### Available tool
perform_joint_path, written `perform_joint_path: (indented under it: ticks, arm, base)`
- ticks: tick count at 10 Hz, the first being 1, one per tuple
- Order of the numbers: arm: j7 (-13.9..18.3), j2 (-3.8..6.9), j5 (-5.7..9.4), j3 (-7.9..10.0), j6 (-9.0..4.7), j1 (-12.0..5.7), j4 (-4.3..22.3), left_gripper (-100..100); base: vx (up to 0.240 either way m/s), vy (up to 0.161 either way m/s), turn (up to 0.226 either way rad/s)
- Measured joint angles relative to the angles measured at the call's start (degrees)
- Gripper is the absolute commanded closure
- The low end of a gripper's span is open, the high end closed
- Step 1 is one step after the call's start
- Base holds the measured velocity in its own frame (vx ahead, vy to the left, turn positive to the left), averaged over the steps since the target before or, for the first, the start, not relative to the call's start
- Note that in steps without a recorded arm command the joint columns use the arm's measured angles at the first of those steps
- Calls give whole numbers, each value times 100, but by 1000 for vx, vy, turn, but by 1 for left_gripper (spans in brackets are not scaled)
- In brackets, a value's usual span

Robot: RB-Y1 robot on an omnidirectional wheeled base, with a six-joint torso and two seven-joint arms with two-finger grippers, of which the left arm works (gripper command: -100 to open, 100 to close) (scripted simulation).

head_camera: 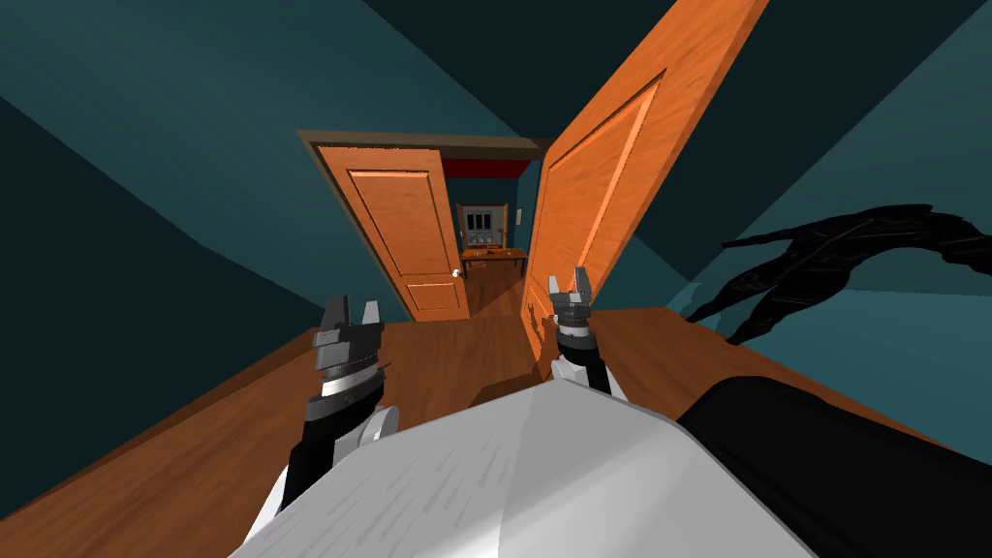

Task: Pull the door open

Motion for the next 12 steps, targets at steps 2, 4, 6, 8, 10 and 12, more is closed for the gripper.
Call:
perform_joint_path:
  ticks: [2, 4, 6, 8, 10, 12]
  arm:
    - [-138, 60, -43, 20, -42, -68, 215, -100]
    - [-311, 112, -96, 23, -120, -119, 460, -100]
    - [-464, 163, -137, 54, -166, -217, 705, -100]
    - [-605, 207, -175, 80, -183, -307, 899, -100]
    - [-762, 250, -223, 102, -255, -390, 1174, -100]
    - [-930, 302, -264, 132, -340, -457, 1432, -100]
  base:
    - [151, -15, -2]
    - [154, -12, 0]
    - [132, 8, -2]
    - [90, -11, -1]
    - [131, -2, -2]
    - [102, -2, -2]
